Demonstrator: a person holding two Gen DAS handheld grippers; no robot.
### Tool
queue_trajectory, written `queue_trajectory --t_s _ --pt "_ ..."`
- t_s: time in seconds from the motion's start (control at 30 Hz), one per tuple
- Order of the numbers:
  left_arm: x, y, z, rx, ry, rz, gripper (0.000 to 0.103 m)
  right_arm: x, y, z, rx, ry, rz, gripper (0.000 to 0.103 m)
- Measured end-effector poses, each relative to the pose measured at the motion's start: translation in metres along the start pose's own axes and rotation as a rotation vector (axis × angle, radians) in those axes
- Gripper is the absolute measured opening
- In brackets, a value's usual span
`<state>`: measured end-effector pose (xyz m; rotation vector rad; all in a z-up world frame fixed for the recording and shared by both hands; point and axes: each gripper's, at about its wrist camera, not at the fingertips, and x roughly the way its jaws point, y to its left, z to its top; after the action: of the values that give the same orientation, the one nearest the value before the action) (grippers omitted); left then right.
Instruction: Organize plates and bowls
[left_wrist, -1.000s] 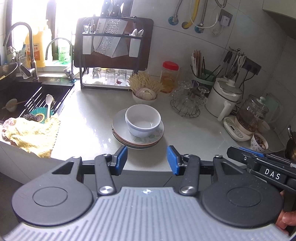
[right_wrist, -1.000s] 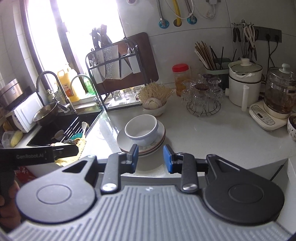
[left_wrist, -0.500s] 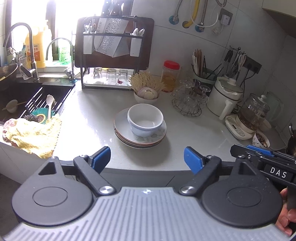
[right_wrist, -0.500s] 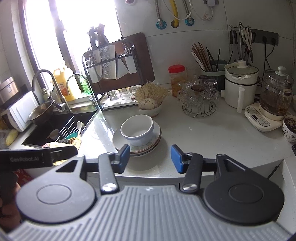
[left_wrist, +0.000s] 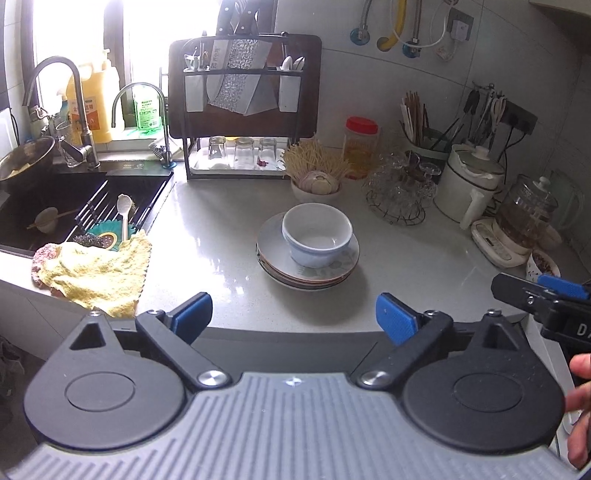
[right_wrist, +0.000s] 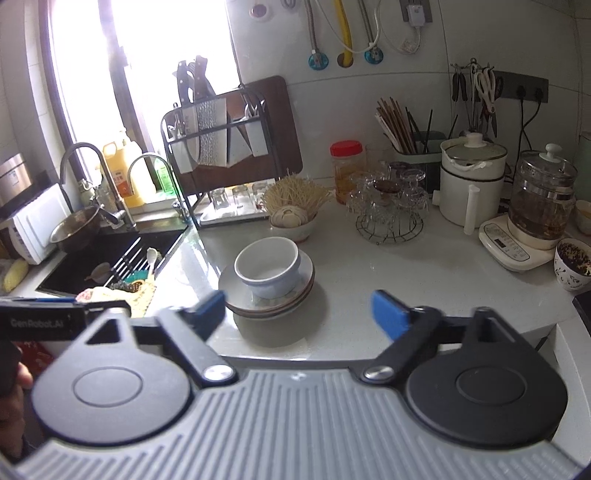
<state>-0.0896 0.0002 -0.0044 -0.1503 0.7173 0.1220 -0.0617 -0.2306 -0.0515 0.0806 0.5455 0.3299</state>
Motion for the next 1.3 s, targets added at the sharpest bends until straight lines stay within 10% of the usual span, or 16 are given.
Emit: queue_trajectory --t_s 1.3 --pt "-0.004 -0.009 0.002 0.015 -0.019 0.008 0.100 0.002 -0.003 -0.002 0.053 0.018 -0.016 0.103"
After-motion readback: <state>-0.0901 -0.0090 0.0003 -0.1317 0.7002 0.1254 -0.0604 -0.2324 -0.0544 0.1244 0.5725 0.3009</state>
